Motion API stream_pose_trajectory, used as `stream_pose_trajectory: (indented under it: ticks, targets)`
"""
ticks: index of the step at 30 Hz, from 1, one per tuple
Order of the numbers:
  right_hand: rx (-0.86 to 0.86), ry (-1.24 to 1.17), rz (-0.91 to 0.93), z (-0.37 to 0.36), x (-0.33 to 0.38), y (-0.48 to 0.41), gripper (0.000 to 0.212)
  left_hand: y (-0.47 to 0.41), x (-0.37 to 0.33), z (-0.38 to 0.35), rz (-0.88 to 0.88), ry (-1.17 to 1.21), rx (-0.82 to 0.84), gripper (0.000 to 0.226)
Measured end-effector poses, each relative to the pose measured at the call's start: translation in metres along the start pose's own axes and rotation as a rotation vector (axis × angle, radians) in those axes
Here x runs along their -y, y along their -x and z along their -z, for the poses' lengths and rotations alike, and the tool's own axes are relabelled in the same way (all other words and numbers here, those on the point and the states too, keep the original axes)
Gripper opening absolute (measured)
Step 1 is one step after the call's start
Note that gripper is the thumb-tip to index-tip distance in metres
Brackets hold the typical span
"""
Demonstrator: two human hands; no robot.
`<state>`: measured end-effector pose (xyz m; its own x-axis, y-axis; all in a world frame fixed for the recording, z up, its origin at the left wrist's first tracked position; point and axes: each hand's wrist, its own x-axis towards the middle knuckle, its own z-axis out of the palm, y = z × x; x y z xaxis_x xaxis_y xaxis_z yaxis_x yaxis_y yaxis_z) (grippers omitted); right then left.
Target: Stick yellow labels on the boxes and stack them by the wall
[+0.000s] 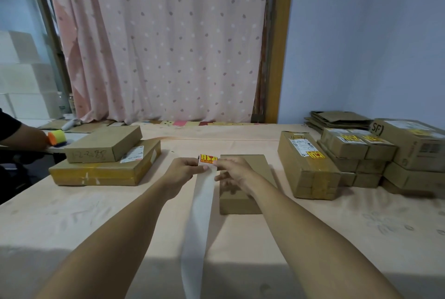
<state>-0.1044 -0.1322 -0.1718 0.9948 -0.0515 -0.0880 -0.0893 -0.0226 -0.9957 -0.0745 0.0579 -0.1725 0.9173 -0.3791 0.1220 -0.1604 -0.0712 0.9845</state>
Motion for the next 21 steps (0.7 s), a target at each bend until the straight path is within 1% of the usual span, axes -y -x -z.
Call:
stream_pose_trajectory:
  ticks: [3,4,5,7,9,11,13,15,16,18,21]
  targets:
    - [-0.059,0.051,0.020,0.000,-0.001,-0.002,0.015,0.001,0.006,0.004,-0.003,-0.052,-0.001,0.019]
    - [-0.066,0.047,0.037,0.001,0.000,-0.002,0.010,0.000,0.006,0.006,0.008,-0.086,0.005,0.017]
    - [-0.071,0.042,0.053,0.001,0.000,-0.001,0.007,0.001,0.005,0.006,0.014,-0.109,0.002,0.010]
    - [-0.105,0.121,0.065,0.000,-0.001,-0.001,0.004,0.000,0.007,0.005,-0.004,-0.178,-0.026,0.014]
    - [-0.179,0.363,0.137,-0.003,-0.006,-0.002,0.012,-0.002,0.009,0.002,-0.047,-0.309,-0.094,0.007]
    - [-0.228,0.626,0.259,-0.005,-0.011,-0.003,0.029,-0.004,0.011,0.003,-0.091,-0.411,-0.145,0.002]
    - [-0.233,0.863,0.386,-0.006,-0.012,-0.001,0.046,-0.005,0.012,0.004,-0.114,-0.457,-0.181,0.004]
    - [-0.292,1.048,0.524,-0.007,-0.012,-0.001,0.054,-0.006,0.010,0.005,-0.145,-0.513,-0.191,0.009]
    - [-0.321,1.103,0.591,-0.008,-0.011,-0.002,0.054,-0.006,0.010,0.005,-0.157,-0.576,-0.184,0.014]
    - [-0.293,1.181,0.683,-0.010,-0.007,-0.003,0.043,-0.006,0.011,0.004,-0.187,-0.688,-0.159,0.024]
    - [-0.242,1.210,0.700,-0.013,-0.002,-0.001,0.027,-0.007,0.011,0.003,-0.218,-0.729,-0.162,0.027]
